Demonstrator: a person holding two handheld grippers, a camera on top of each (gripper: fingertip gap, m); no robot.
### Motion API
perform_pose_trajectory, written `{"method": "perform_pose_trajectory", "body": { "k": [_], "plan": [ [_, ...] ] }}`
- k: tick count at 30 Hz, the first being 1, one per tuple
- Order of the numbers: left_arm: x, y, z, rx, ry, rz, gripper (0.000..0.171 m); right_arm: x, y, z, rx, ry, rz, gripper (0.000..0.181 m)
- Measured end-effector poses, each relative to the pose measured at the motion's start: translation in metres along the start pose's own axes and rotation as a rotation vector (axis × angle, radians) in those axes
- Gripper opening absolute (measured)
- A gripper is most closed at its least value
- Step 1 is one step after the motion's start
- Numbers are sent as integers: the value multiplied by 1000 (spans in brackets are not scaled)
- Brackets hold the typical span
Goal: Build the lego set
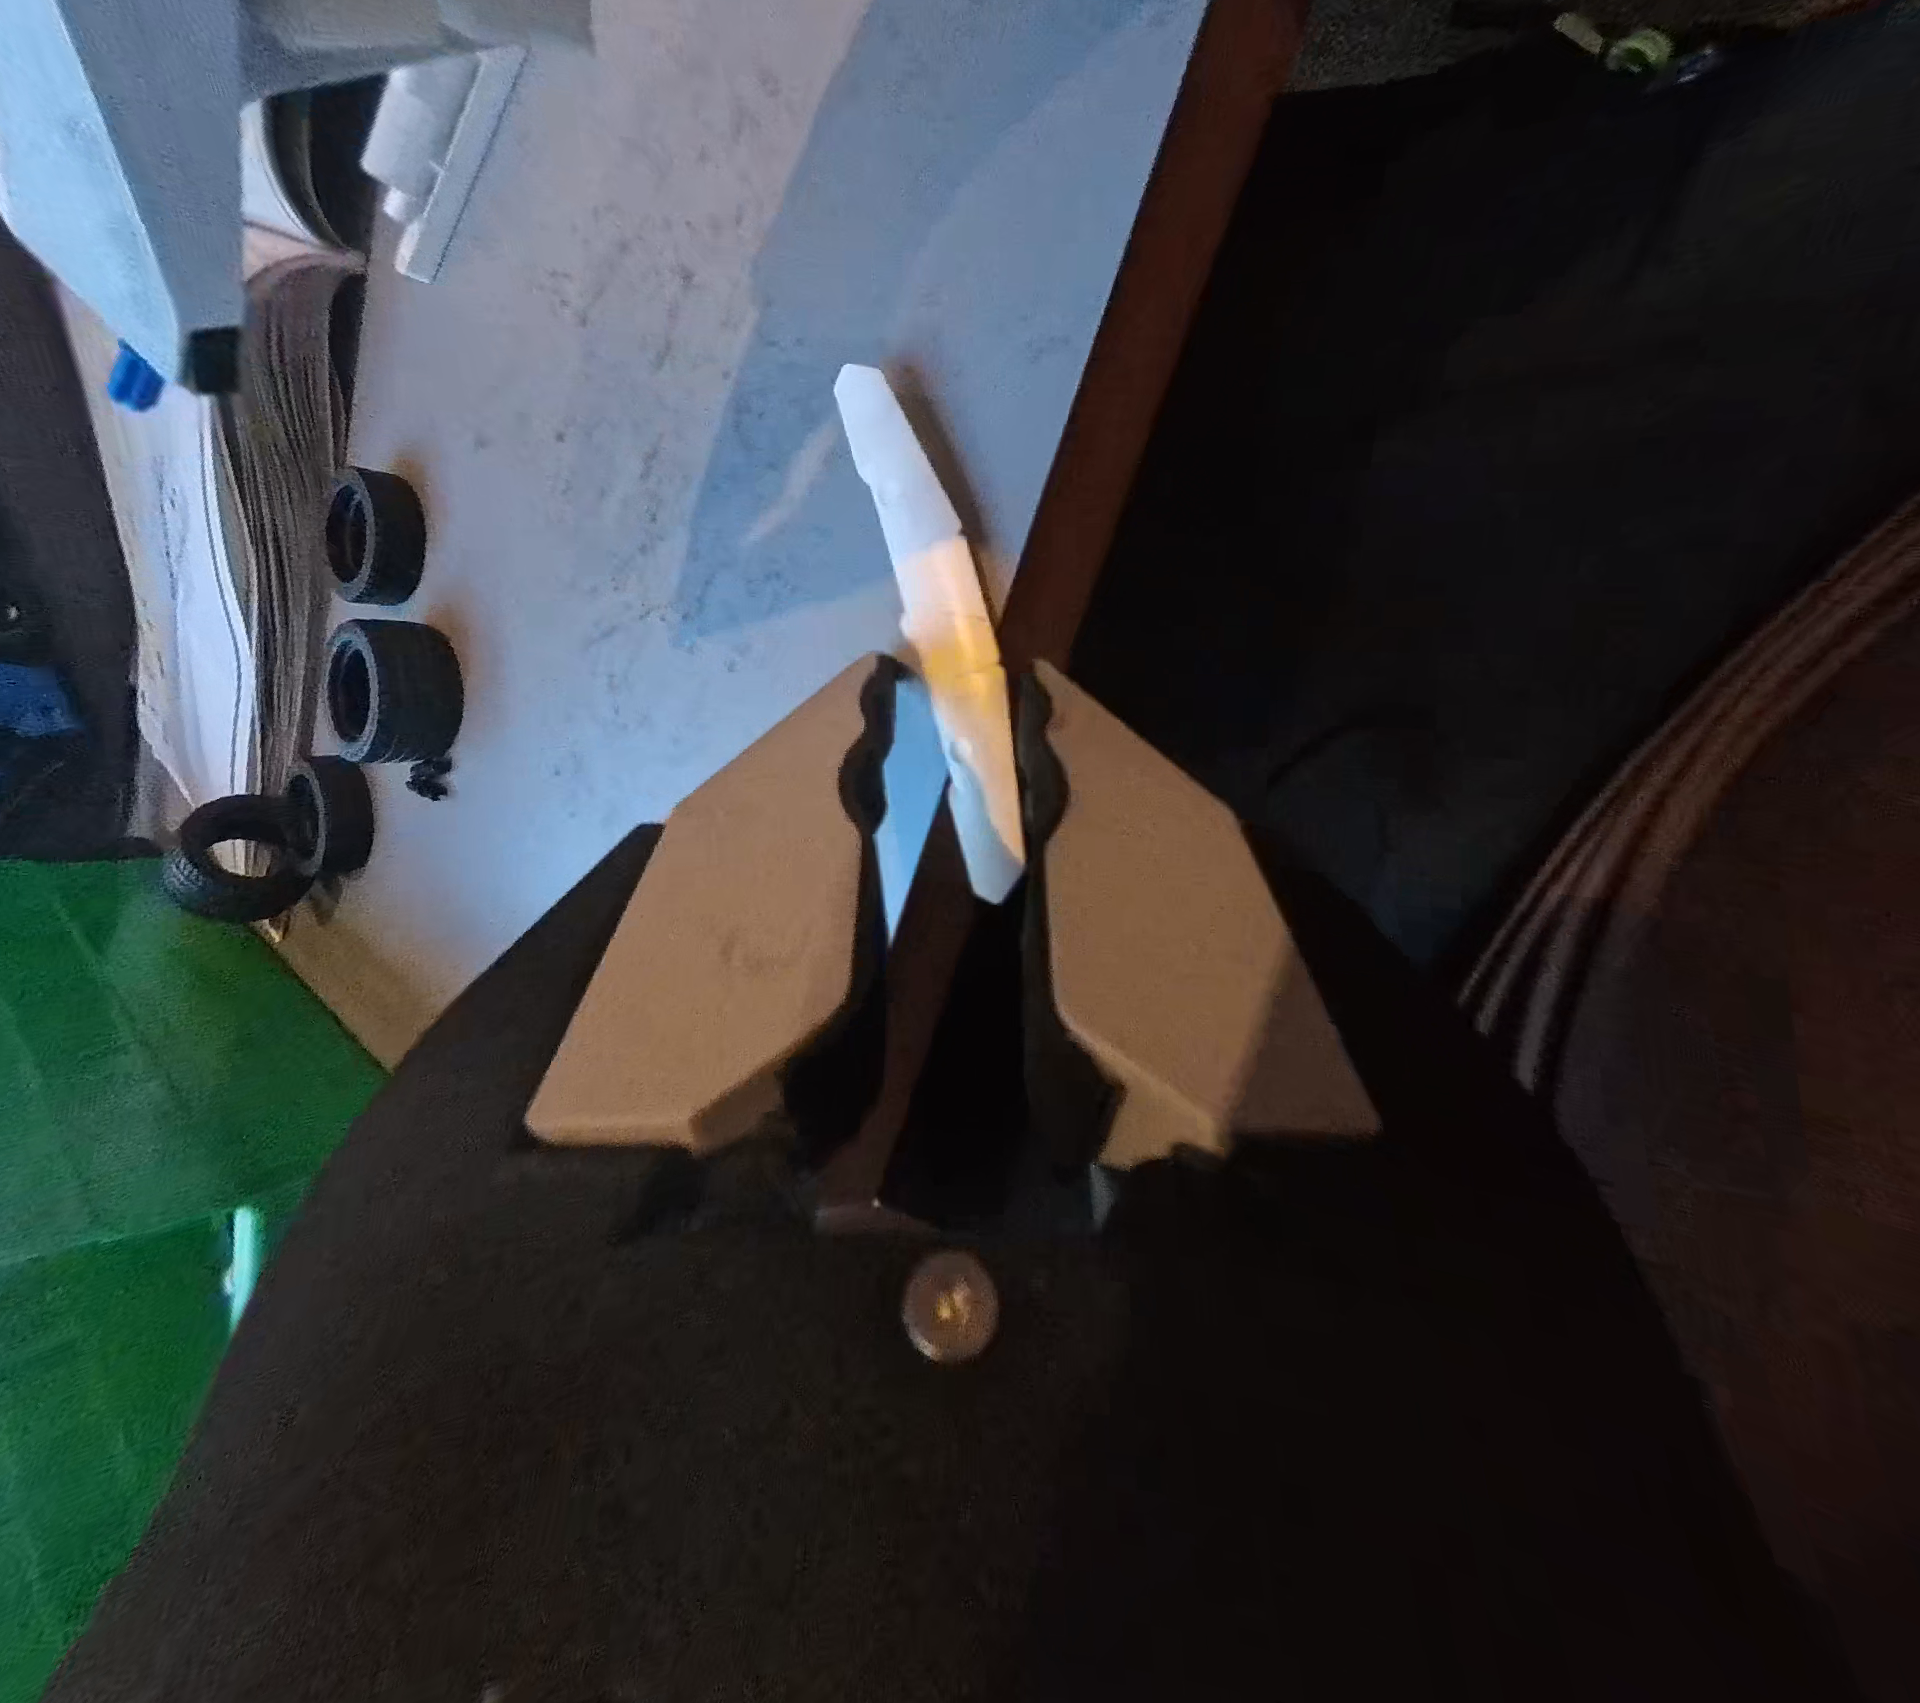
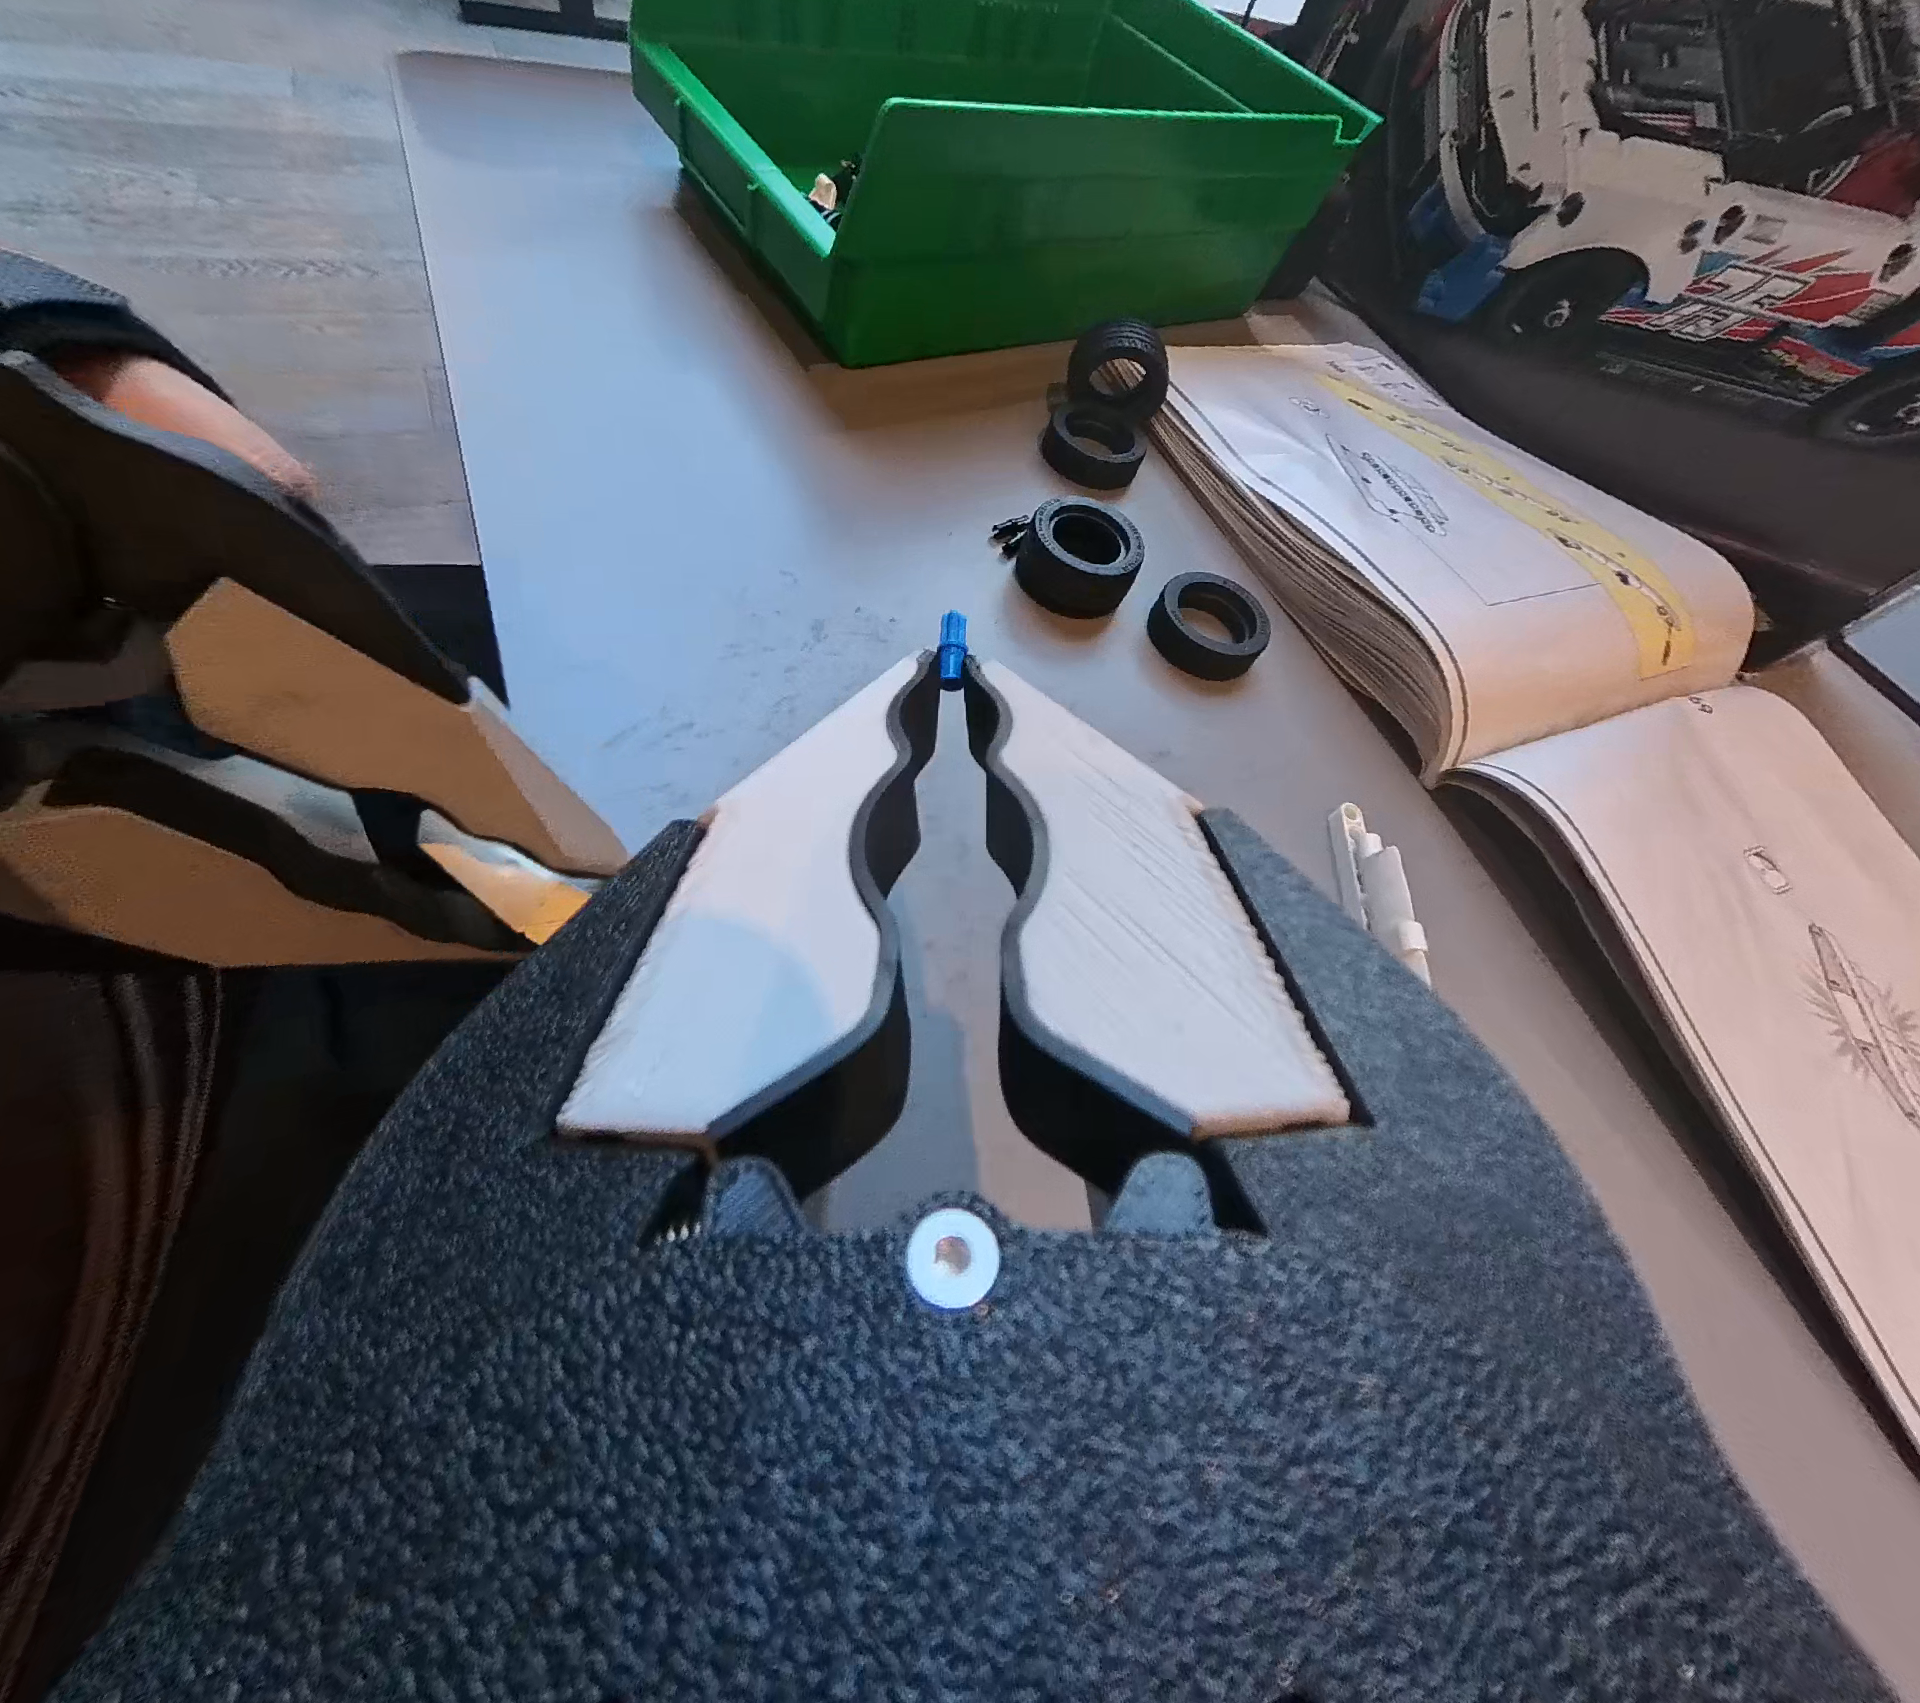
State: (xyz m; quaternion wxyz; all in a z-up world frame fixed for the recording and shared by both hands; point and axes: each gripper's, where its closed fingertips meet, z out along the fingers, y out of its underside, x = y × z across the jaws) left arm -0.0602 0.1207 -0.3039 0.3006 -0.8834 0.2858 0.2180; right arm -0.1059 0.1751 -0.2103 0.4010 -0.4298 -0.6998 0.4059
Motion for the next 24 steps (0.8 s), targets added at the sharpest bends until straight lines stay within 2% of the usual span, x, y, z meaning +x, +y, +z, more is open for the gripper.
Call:
{"method": "perform_pose_trajectory", "body": {
  "k": [3,9,11,13,15,17,18,19,21,24],
  "plan": [
    [1,0,-5,2,-6,44,8,1,1,0,5,-19,22,4],
    [-1,-3,-10,32,17,59,8,4,-2,-6,23,-46,72,4],
    [-13,-11,-19,127,24,-46,8,2,-6,-10,45,-90,118,4],
    [-31,-21,-35,303,54,-221,7,-1,-15,-18,95,-163,178,4],
    [-44,-37,-60,572,221,-478,7,-5,-22,-28,135,-256,239,4],
    [-54,-43,-81,768,469,-714,7,-19,-30,-38,171,-378,257,4],
    [-60,-44,-90,856,541,-782,7,-27,-32,-41,169,-423,266,4],
    [-66,-42,-94,913,573,-837,7,-35,-33,-43,155,-467,278,4],
    [-64,-40,-98,950,653,-864,7,-55,-34,-44,120,-553,311,4],
    [-51,-45,-103,969,766,-874,7,-72,-34,-38,77,-577,303,4]
  ]
}}
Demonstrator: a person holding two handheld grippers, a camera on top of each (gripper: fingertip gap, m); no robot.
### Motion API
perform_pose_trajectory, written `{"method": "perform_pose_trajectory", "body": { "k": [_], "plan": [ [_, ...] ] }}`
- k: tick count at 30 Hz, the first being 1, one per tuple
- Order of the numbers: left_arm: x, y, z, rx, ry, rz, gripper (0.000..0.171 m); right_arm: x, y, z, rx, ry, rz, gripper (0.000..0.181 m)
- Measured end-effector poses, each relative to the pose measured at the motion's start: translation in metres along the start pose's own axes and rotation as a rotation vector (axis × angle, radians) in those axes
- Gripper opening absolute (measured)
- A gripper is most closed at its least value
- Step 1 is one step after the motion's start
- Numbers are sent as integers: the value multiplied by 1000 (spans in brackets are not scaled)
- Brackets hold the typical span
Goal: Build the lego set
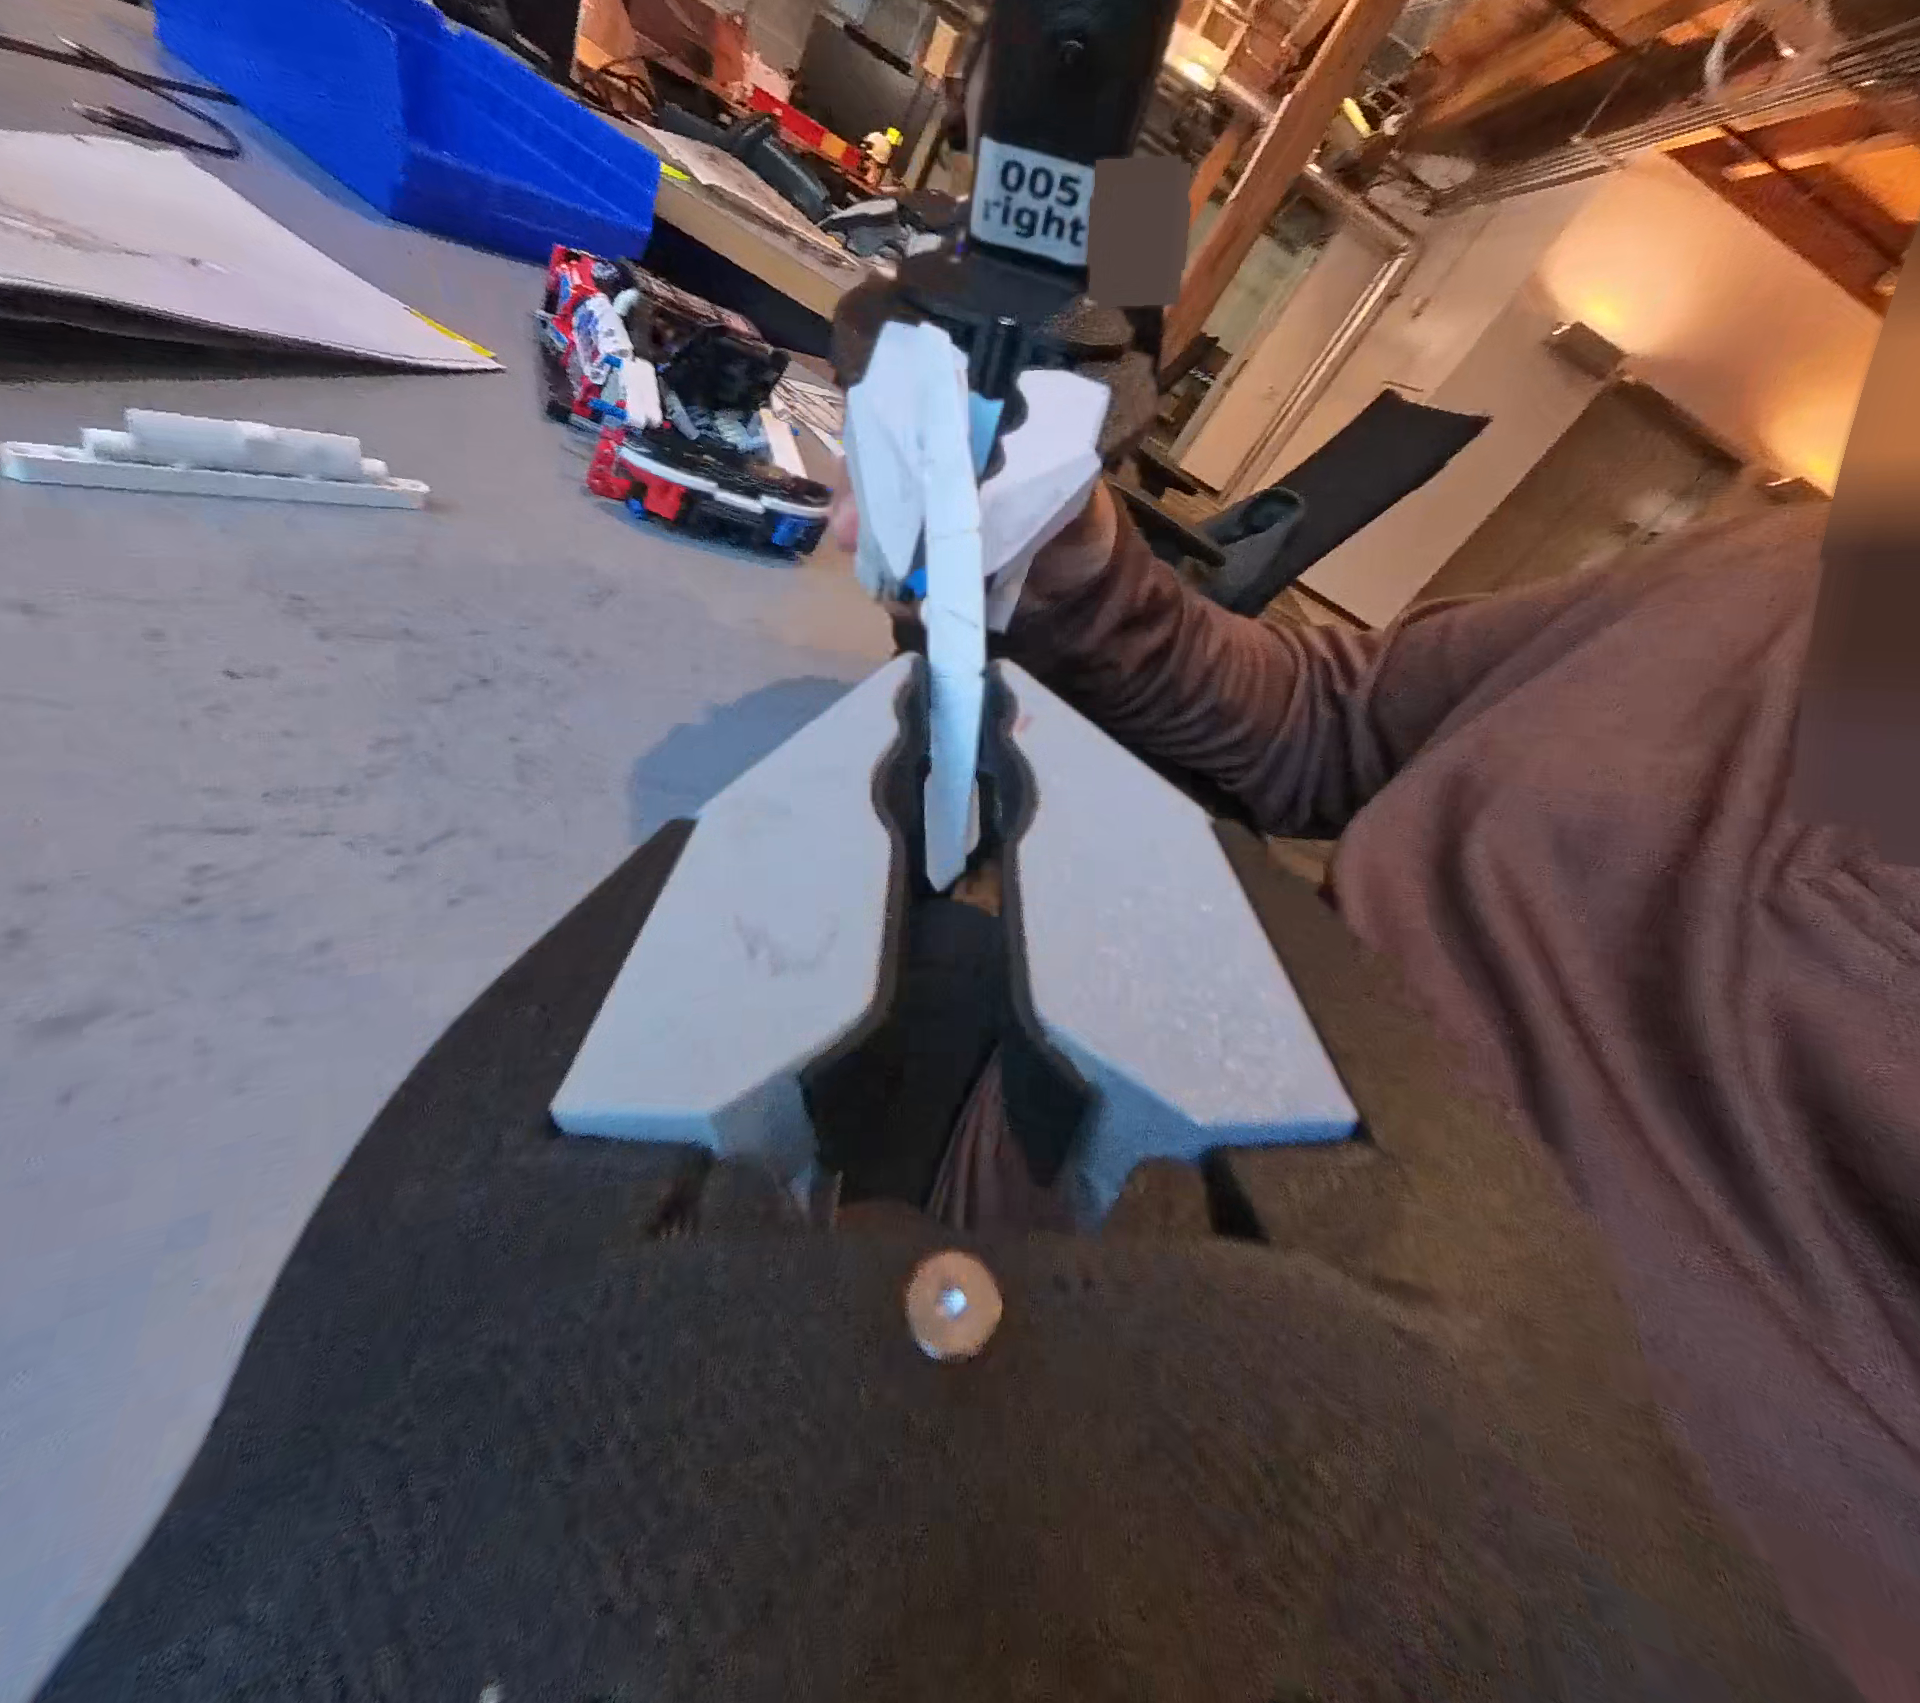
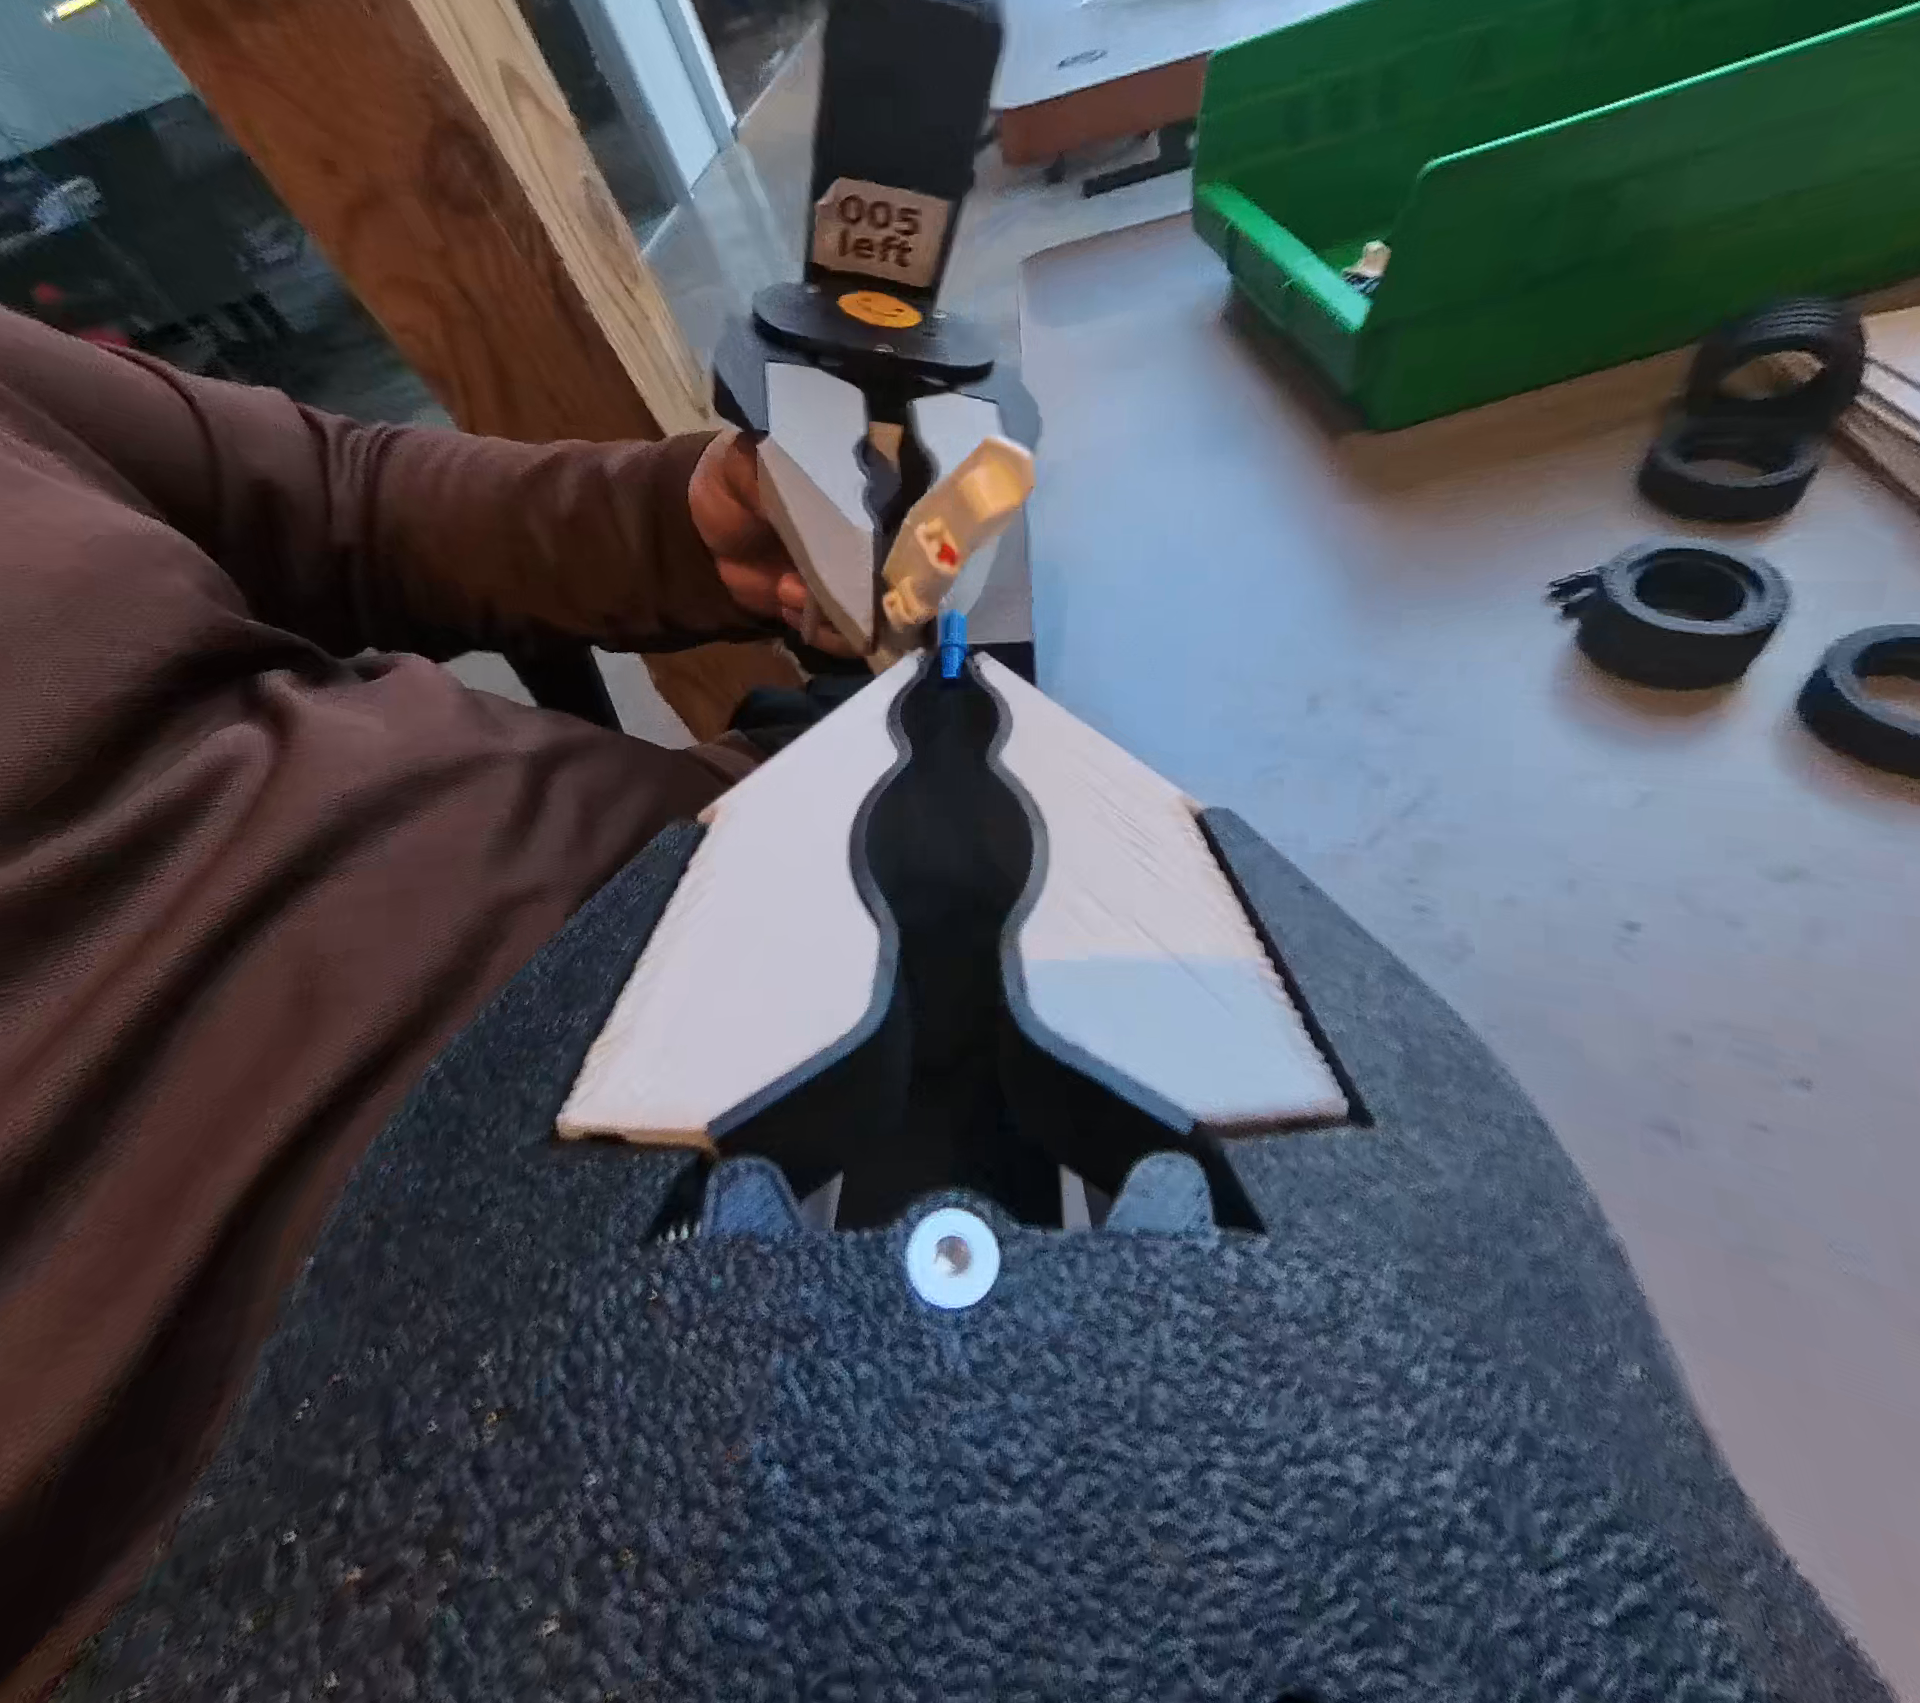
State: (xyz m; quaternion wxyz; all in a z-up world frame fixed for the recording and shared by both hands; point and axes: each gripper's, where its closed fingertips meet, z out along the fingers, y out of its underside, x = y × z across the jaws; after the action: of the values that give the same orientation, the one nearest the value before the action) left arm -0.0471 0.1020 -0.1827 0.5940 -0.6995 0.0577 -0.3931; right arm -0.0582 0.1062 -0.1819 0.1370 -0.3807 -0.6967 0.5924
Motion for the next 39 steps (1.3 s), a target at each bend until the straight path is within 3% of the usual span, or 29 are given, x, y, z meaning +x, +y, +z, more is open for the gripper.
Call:
{"method": "perform_pose_trajectory", "body": {
  "k": [4,9,20,22,25,30,39],
  "plan": [
    [5,8,4,-35,66,-65,7,-6,8,12,-58,12,-59,4],
    [-1,5,2,-44,33,-81,7,-7,7,10,-74,60,-125,4],
    [-5,-6,2,-82,-196,175,6,-1,-1,5,-55,123,-105,4],
    [-6,-17,-4,-12,-230,202,5,0,-2,2,-57,135,-116,3],
    [10,-29,-8,75,-63,-5,5,-8,-11,-5,-15,107,-136,4],
    [9,-13,-2,-24,-62,-85,5,-17,-15,-4,-32,108,-158,4],
    [7,-14,-5,10,-33,-165,5,-11,-14,-3,-29,131,-124,4]
  ]
}}
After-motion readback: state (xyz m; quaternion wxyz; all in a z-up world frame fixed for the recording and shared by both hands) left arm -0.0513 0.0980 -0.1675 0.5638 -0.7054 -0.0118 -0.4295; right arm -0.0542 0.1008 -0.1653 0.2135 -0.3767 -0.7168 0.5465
